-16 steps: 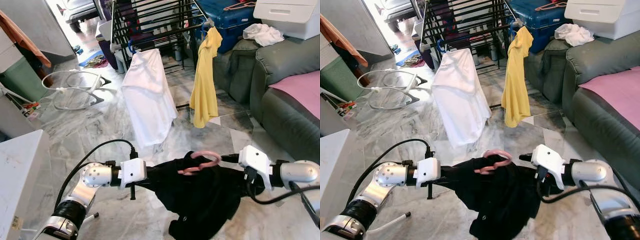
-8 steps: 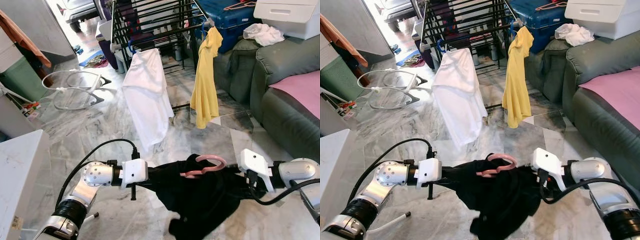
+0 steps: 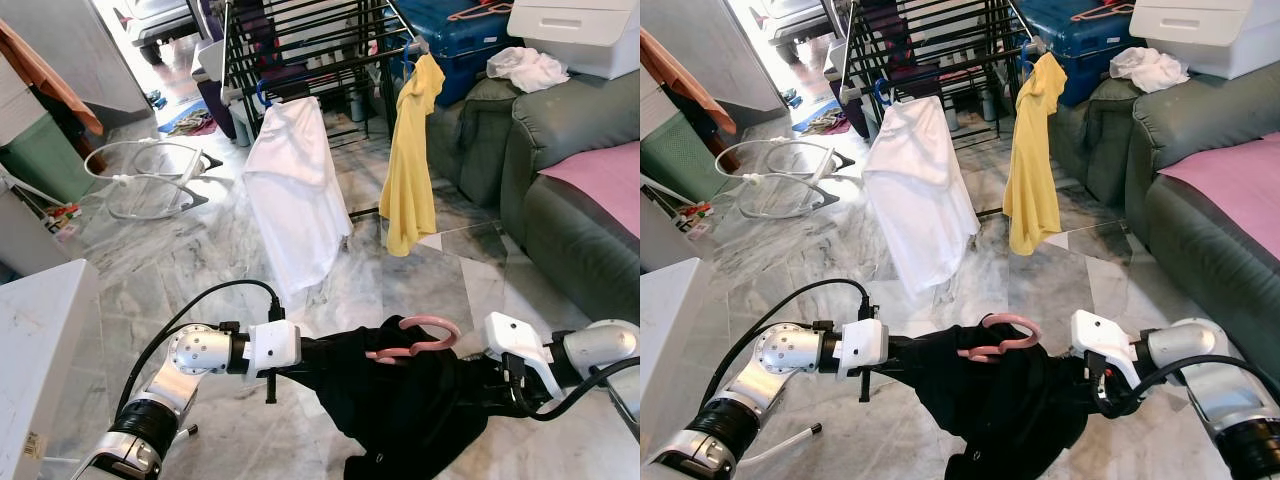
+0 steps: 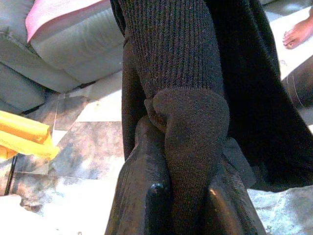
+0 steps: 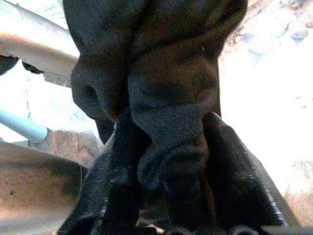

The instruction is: Hang hanger

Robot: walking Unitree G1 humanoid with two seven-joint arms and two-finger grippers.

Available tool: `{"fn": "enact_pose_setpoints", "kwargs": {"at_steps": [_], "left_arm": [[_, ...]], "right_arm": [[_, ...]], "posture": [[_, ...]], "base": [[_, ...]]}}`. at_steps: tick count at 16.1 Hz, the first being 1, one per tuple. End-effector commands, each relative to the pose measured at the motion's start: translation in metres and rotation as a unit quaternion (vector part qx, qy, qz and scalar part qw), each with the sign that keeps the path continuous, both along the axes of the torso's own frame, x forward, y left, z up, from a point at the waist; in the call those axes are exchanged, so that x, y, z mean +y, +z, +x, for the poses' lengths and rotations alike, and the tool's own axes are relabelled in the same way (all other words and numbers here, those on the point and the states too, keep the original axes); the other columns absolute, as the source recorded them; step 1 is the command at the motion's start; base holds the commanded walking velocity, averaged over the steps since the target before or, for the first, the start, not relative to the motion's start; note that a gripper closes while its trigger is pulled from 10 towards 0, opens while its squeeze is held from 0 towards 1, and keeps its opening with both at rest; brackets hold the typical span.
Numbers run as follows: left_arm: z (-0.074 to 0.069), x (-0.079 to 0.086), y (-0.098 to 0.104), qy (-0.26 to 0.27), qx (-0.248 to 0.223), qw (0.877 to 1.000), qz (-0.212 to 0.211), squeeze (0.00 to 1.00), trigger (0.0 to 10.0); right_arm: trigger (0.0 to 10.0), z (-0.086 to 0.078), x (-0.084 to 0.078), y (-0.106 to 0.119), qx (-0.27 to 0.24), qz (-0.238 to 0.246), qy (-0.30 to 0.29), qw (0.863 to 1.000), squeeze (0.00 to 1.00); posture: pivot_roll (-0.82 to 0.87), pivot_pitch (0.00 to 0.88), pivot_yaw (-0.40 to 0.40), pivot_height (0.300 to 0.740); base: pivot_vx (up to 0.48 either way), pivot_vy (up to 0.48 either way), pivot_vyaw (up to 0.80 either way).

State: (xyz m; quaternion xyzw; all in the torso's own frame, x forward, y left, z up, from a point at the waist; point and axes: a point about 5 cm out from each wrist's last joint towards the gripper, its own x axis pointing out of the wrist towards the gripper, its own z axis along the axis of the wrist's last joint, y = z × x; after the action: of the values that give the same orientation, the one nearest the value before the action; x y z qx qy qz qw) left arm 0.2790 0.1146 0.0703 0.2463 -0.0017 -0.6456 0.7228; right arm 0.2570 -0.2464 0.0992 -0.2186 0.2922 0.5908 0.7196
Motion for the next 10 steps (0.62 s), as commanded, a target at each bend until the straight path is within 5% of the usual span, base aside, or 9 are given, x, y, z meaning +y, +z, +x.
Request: {"fn": "enact_pose_setpoints", "kwargs": {"at_steps": [1,10], "left_arm": [[0.007,0.0,0.015,0.008,-0.029,0.999,-0.03,0.0,0.0],[0.001,-0.003,0.005,0.027,-0.019,0.999,-0.04,0.0,0.0]], "right_arm": [[0.0,0.001,0.005,-0.004,0.0,-0.003,0.007,1.0,0.0],[0.0,0.0,0.008,-0.012,0.001,0.0,-0.002,1.0,0.0]], "posture": [[-0.24,0.0,0.234,0.74],[-0.24,0.0,0.223,0.74]], "base": [[0.0,0.0,0.0],[0.0,0.0,0.0]]}}
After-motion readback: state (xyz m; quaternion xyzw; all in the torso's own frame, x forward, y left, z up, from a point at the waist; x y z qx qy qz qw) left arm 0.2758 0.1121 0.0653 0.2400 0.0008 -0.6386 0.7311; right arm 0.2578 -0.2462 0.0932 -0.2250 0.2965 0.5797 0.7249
